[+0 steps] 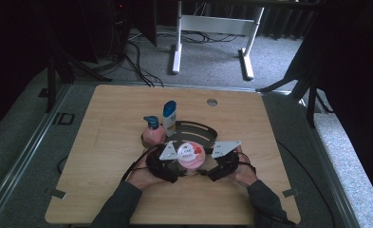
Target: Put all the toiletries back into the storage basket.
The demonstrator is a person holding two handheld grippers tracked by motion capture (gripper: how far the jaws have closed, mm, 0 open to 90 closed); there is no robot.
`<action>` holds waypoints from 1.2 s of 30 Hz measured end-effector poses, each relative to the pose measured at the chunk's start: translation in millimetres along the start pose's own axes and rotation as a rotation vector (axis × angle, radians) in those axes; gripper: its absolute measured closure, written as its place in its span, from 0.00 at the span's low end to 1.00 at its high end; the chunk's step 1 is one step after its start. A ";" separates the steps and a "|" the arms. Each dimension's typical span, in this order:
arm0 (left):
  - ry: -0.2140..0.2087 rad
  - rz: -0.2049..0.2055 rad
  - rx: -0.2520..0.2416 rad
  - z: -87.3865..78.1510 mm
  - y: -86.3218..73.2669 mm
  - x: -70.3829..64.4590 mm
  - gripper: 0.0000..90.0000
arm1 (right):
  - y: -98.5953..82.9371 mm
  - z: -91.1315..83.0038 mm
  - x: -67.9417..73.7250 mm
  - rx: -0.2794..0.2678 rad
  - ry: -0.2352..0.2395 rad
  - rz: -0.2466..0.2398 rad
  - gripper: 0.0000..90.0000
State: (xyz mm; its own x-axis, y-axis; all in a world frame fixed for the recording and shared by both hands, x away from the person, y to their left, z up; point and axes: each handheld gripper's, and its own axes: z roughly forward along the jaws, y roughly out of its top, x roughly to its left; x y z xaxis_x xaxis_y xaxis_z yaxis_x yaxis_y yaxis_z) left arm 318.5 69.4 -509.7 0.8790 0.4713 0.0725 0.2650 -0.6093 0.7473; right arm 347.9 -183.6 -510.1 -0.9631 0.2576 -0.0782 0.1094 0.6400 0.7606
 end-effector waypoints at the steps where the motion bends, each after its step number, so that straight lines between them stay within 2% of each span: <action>1: 0.001 0.000 0.001 0.4 0.6 0.6 0.24 | 0.0 0.3 -1.0 -0.001 -0.001 0.001 0.22; 12: 0.008 -0.002 0.001 2.1 2.4 7.5 0.24 | 1.3 3.5 -8.2 -0.002 -0.004 0.015 0.22; 19: 0.015 -0.018 -0.008 1.4 2.2 12.0 0.24 | 5.6 5.4 -12.3 -0.003 -0.007 0.011 0.22; 36: 0.050 -0.039 -0.002 8.9 5.2 22.5 0.24 | 6.8 13.7 -29.2 0.002 -0.006 0.034 0.22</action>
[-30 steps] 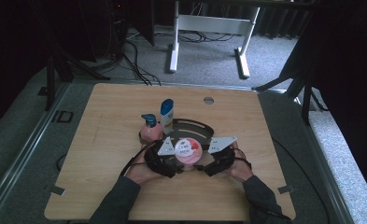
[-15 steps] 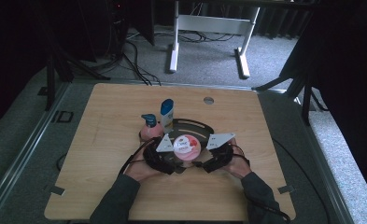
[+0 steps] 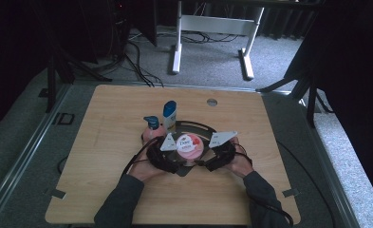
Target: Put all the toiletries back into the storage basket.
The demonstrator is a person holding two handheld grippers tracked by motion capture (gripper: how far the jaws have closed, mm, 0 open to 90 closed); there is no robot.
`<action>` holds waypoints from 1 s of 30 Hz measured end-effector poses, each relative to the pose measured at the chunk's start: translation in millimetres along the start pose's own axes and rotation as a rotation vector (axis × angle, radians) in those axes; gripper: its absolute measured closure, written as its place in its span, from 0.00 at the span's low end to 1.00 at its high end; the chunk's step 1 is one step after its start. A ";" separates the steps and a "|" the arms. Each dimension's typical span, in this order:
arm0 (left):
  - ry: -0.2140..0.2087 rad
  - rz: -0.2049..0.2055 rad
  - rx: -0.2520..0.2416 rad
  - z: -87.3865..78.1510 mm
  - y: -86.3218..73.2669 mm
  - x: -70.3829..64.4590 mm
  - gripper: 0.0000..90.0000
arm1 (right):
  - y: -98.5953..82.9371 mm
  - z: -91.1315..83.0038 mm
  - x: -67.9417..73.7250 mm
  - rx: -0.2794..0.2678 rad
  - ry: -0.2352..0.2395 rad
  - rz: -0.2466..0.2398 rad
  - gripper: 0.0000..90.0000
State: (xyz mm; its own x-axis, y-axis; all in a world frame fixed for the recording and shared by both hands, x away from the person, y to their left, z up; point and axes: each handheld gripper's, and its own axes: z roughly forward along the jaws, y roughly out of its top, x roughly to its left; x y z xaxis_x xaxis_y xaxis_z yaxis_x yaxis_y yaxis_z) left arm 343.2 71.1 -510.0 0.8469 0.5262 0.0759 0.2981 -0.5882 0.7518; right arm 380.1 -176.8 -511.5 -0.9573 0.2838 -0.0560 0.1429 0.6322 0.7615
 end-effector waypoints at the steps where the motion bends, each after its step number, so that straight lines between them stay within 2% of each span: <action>1: 0.001 -0.004 0.000 0.8 0.1 0.6 0.24 | -0.1 0.5 -1.0 0.000 0.000 0.002 0.22; 13: 0.012 -0.026 0.004 8.1 -1.6 9.4 0.24 | 1.5 8.0 -11.1 0.018 0.001 0.002 0.23; 25: 0.043 -0.063 0.005 13.7 -1.5 18.5 0.24 | 7.3 16.7 -22.3 0.035 -0.005 0.011 0.23; 30: 0.069 -0.067 0.012 16.5 -0.1 19.4 0.24 | 8.5 19.8 -26.8 0.045 -0.009 0.020 0.23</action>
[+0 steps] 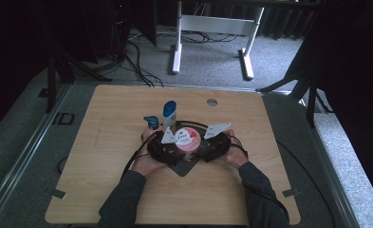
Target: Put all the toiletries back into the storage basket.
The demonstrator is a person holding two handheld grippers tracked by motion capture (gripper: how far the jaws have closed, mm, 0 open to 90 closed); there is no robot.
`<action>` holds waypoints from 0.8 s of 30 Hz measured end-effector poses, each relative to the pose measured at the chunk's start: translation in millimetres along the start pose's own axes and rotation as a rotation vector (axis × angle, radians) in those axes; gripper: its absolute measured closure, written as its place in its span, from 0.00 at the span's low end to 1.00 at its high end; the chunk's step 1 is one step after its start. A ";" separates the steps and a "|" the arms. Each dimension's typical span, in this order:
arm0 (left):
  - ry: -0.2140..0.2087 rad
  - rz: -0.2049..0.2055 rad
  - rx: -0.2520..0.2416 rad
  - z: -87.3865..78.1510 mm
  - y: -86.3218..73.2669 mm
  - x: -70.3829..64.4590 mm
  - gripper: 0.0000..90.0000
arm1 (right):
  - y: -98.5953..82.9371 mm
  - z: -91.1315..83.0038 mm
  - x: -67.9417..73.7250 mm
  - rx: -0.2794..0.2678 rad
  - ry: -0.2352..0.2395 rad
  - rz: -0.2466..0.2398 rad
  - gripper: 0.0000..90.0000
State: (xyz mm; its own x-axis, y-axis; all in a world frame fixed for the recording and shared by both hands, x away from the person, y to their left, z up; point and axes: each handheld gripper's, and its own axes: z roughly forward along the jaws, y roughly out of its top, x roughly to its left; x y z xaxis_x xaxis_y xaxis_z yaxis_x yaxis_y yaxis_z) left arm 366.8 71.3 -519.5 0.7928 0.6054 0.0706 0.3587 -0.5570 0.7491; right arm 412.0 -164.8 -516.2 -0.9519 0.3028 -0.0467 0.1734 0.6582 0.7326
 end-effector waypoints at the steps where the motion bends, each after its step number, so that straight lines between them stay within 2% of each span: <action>1: 0.006 0.001 0.002 0.5 0.3 -0.5 0.24 | -0.2 0.7 -1.0 0.001 0.002 0.001 0.23; 5: 0.022 0.004 0.010 2.0 1.4 -1.3 0.24 | -1.1 3.1 -4.1 0.007 0.010 0.012 0.23; 9: 0.036 -0.011 0.009 3.2 2.5 -2.1 0.24 | -0.4 3.6 -6.4 0.010 0.010 0.014 0.23; 20: 0.101 -0.060 -0.003 8.6 5.8 -9.0 0.24 | 1.3 2.6 -12.3 0.019 -0.003 0.018 0.24; 24: 0.122 -0.095 0.003 11.1 5.6 -10.1 0.24 | 1.8 4.3 -14.3 0.022 -0.006 0.023 0.25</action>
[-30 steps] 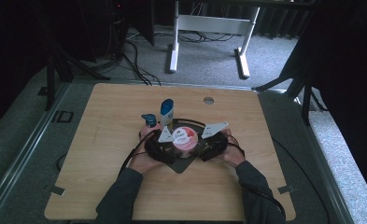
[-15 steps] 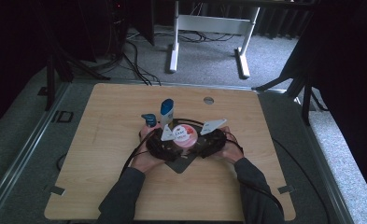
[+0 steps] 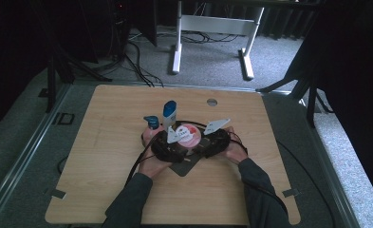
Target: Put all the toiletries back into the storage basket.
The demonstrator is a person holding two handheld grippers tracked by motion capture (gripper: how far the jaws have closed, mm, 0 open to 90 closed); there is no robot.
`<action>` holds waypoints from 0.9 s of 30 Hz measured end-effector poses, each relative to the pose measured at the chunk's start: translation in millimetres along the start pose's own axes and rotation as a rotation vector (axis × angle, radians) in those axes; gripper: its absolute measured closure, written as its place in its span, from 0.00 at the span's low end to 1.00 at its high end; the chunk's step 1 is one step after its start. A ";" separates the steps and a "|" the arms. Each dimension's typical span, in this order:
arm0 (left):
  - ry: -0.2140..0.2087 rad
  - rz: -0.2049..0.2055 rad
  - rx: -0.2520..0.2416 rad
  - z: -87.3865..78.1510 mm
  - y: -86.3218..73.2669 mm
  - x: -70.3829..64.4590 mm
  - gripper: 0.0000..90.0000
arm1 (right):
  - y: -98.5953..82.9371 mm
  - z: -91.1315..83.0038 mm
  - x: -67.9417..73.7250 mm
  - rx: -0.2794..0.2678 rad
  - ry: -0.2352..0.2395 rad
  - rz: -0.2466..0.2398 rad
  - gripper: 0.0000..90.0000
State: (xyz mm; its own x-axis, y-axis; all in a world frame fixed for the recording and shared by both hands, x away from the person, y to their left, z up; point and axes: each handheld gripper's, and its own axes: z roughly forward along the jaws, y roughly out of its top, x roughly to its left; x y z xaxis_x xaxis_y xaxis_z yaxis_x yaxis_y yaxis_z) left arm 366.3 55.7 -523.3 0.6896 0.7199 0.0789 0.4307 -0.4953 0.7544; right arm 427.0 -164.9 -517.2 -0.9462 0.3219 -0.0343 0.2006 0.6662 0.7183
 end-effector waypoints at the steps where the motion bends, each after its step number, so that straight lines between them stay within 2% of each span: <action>1: 0.009 -0.002 0.003 0.5 0.0 -0.9 0.24 | 0.1 0.7 -0.1 0.002 -0.001 0.005 0.25; 6: 0.029 -0.020 0.016 3.5 -1.9 -2.9 0.24 | -1.1 5.1 -1.0 0.010 -0.001 0.014 0.26; 9: 0.038 -0.016 0.025 4.5 -1.7 -4.0 0.24 | -0.2 5.3 -1.7 0.013 0.000 0.013 0.26; 10: 0.056 -0.015 0.032 5.5 -1.0 -6.0 0.24 | 0.3 5.4 -1.8 0.015 -0.002 0.012 0.26; 17: 0.079 -0.045 0.032 8.2 -1.3 -7.7 0.24 | 0.7 6.4 -3.5 0.014 -0.009 0.019 0.28; 19: 0.087 -0.036 0.039 9.3 -2.3 -8.5 0.24 | 0.4 6.3 -3.7 0.012 -0.008 0.023 0.29; 22: 0.090 -0.047 0.041 8.0 -2.7 -7.0 0.27 | -0.7 5.8 -5.2 0.005 -0.003 0.031 0.34; 27: 0.104 -0.036 0.049 4.3 -3.8 -7.7 0.34 | -2.6 3.2 -5.1 0.000 -0.009 0.038 0.41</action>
State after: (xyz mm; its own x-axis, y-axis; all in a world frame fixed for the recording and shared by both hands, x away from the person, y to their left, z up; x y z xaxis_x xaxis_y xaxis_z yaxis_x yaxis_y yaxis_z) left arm 361.9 50.0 -529.6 0.6103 0.7829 0.1212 0.4840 -0.4895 0.7253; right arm 432.0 -166.2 -521.1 -0.9356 0.3528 -0.0135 0.2359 0.6531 0.7195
